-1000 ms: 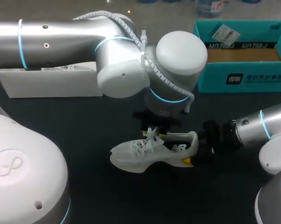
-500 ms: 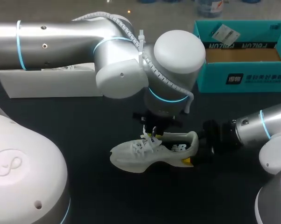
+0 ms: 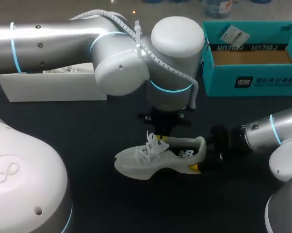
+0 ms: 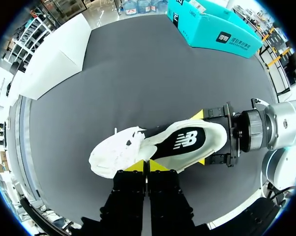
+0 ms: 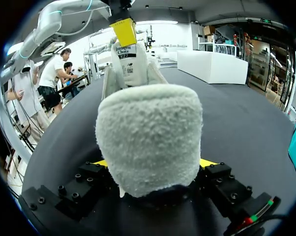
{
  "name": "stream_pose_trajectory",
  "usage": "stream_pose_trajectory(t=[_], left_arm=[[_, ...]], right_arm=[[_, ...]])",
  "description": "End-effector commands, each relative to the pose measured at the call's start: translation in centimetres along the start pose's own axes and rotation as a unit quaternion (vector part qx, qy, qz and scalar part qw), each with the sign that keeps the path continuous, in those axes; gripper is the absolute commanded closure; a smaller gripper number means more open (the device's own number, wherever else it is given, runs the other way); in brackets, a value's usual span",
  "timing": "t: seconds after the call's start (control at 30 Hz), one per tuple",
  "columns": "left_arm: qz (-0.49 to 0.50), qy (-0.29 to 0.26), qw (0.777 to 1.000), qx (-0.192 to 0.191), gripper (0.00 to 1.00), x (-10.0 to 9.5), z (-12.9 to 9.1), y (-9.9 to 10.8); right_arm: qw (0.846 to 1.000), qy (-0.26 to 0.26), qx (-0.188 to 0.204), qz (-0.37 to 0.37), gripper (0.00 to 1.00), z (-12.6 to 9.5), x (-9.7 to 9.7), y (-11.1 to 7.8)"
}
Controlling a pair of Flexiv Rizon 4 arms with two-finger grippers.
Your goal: Take the shoe out of the shoebox, open the shoe tongue, remove and reinsert the insole, then place the shoe into the shoebox
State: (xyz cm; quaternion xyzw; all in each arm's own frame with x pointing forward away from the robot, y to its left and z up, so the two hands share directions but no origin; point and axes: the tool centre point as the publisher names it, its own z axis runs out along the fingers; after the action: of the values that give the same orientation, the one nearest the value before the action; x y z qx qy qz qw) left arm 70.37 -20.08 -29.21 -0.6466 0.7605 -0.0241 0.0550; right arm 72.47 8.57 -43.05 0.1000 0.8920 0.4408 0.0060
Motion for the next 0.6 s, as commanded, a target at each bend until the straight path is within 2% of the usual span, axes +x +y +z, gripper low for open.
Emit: stream_pose_trajectory(t=[0.03, 0.23, 0.37, 0.6], left_arm=[[0.002, 0.05, 0.999, -0.008, 1.0, -2.3, -1.3, 0.0], [-0.005, 0.081, 0.997, -0.02, 1.0, -3.2, -2.1, 0.0], [-0.021, 0.097, 0.995, -0.031, 1.0, -4.8, -2.3, 0.0], [-0.064, 0.104, 0.99, -0.065, 1.0, -7.5, -0.7, -0.2]], right_arm=[[1.0, 0.0, 0.003, 0.0, 1.0, 0.8, 0.4, -0.5], [1.0, 0.0, 0.003, 0.0, 1.0, 0.8, 0.4, -0.5], [1.0, 0.0, 0.003, 0.0, 1.0, 0.8, 0.4, -0.5], [1.0, 0.0, 0.003, 0.0, 1.0, 0.8, 0.4, -0.5]])
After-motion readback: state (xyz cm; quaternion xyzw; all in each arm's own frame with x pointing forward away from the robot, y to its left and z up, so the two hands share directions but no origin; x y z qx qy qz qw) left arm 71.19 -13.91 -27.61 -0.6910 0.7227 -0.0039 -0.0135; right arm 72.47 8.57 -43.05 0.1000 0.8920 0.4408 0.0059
